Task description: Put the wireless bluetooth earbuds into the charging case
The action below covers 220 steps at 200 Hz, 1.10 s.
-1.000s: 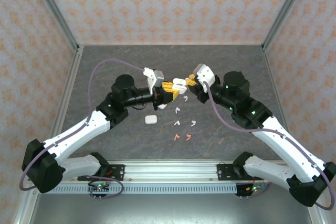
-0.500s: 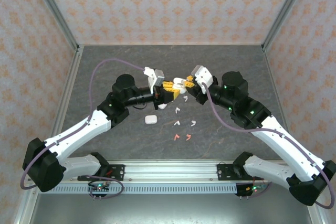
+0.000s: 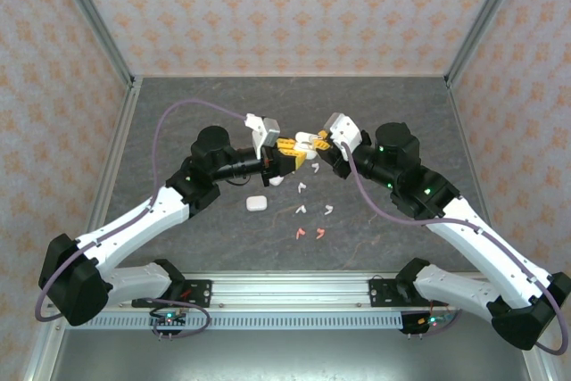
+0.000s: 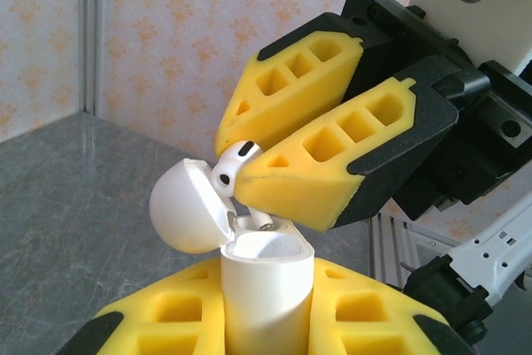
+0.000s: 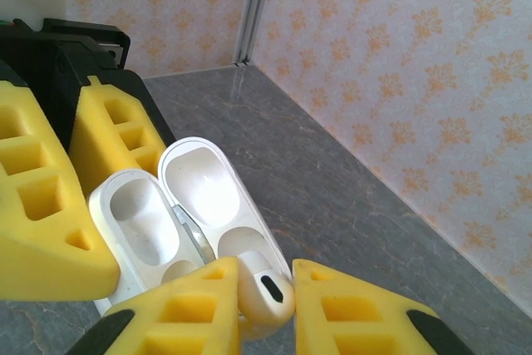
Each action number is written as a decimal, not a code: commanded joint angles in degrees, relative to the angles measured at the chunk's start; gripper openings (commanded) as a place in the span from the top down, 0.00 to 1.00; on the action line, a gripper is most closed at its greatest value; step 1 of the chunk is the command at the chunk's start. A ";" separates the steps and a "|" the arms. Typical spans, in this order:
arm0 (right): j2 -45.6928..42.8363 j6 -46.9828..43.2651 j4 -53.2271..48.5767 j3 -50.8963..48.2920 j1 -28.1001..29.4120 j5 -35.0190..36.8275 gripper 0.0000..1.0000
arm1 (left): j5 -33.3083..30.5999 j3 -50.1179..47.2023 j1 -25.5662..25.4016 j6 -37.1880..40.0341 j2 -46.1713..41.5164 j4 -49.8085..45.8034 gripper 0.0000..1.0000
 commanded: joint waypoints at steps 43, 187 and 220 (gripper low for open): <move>-1.92 2.69 -2.70 -1.17 0.39 -5.39 0.82 | 1.06 2.15 -0.40 -0.06 -0.36 3.23 1.00; -2.20 5.89 -2.91 -1.34 0.13 -10.39 0.79 | 0.79 1.43 -0.40 0.02 -0.12 4.03 1.00; -2.29 6.16 -2.77 -1.36 -0.03 -10.93 0.77 | 0.67 1.29 -0.40 0.12 0.00 4.09 1.00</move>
